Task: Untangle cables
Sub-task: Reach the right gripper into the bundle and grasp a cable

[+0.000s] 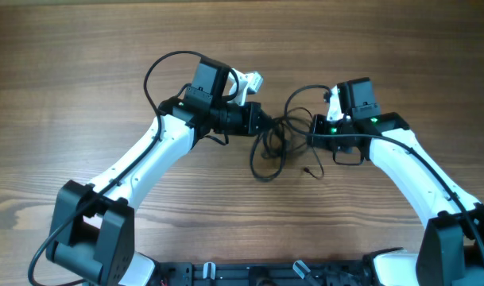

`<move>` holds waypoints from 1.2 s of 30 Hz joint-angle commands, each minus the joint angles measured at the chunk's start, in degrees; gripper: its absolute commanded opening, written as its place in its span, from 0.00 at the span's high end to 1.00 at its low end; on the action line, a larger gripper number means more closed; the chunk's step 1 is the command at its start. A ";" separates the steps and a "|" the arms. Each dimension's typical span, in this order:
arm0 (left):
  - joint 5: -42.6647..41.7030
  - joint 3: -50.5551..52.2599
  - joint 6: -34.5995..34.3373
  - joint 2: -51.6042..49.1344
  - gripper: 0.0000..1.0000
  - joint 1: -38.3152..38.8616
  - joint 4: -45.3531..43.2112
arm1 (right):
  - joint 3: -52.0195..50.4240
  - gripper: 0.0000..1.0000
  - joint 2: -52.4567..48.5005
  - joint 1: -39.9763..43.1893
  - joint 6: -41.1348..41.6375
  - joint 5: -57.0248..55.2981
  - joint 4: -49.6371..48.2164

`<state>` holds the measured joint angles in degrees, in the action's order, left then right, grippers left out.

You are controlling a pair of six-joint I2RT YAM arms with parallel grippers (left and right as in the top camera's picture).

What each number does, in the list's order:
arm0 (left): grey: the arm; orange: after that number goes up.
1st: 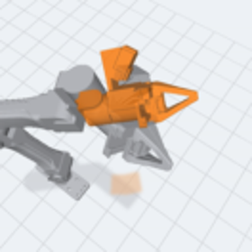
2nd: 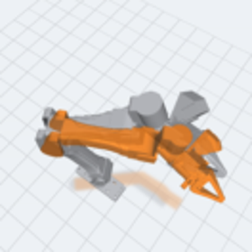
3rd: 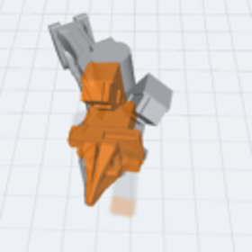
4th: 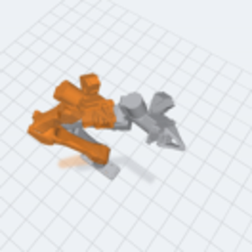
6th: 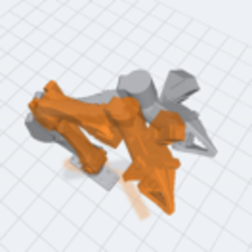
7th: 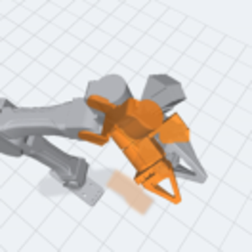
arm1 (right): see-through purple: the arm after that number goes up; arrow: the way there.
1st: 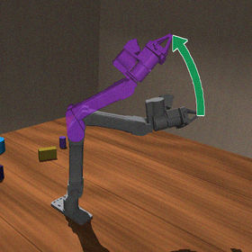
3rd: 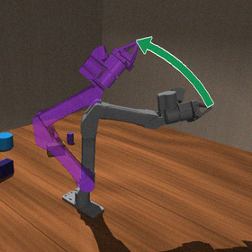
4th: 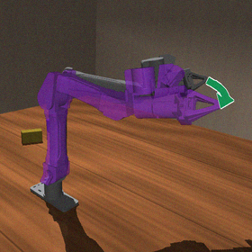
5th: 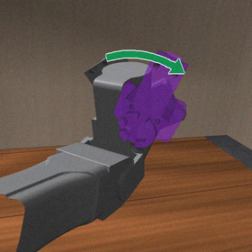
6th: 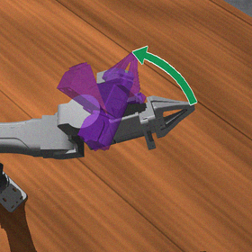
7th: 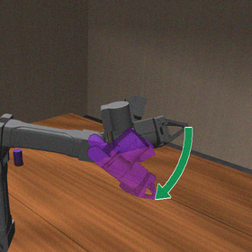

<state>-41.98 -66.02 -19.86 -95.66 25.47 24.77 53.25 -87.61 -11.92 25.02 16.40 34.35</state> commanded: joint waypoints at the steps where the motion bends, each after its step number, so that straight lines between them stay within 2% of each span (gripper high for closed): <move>1: 15.30 -0.74 0.09 1.60 0.96 -4.20 6.93 | 0.83 0.96 -1.22 0.52 8.22 -16.31 4.52; 3: 18.86 -0.74 0.09 1.60 0.96 -6.19 9.44 | 0.83 0.96 -1.20 0.52 8.15 -17.66 5.60; 10: 19.10 -0.74 0.07 1.60 0.96 -12.81 12.00 | 0.83 0.96 -1.22 0.52 9.92 -17.75 6.80; 12: 17.05 -0.74 -0.48 1.60 0.96 -14.49 12.48 | 0.83 0.96 -1.22 0.52 9.29 -15.52 6.03; 13: 13.29 -0.74 -0.59 1.60 0.96 -14.88 12.57 | 0.83 0.96 -1.22 0.52 7.50 -12.59 5.22; 15: 5.73 -0.74 -0.57 1.57 0.84 -14.69 12.57 | 0.83 0.96 -1.22 0.52 0.13 -1.05 1.79; 19: 2.38 -0.74 -1.38 1.49 0.68 -11.93 13.64 | 0.83 0.96 -1.22 0.52 0.52 12.35 -3.39; 21: 2.38 -0.66 -1.66 1.46 0.65 -10.47 14.16 | 0.83 0.96 -1.22 0.52 0.70 16.55 -5.81; 24: 4.00 -0.63 -1.66 0.92 0.62 -8.20 14.32 | 0.85 0.96 -1.22 0.52 3.89 18.21 -8.02; 27: 8.61 -0.61 -2.54 -0.68 0.63 -5.88 14.32 | 0.83 0.96 -1.22 0.52 3.58 19.52 -8.20; 29: 12.11 -0.63 -6.86 -1.97 0.58 -4.33 13.51 | 0.83 0.96 -1.22 0.52 3.63 19.61 -8.15; 30: 12.07 -0.63 -7.98 -2.67 0.51 -3.85 12.22 | 0.83 0.96 -1.22 0.52 3.67 19.61 -8.17; 31: 12.13 -0.61 -9.22 -3.23 0.50 -3.37 10.86 | 0.83 0.96 -1.22 0.52 3.63 19.61 -8.17; 36: 16.90 -0.63 -13.27 -6.40 0.56 -1.38 7.41 | 0.83 0.96 -1.20 0.52 3.61 19.58 -7.96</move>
<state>-30.17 -66.08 -28.88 -100.01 22.96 32.53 53.36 -87.96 -11.46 28.36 34.52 26.48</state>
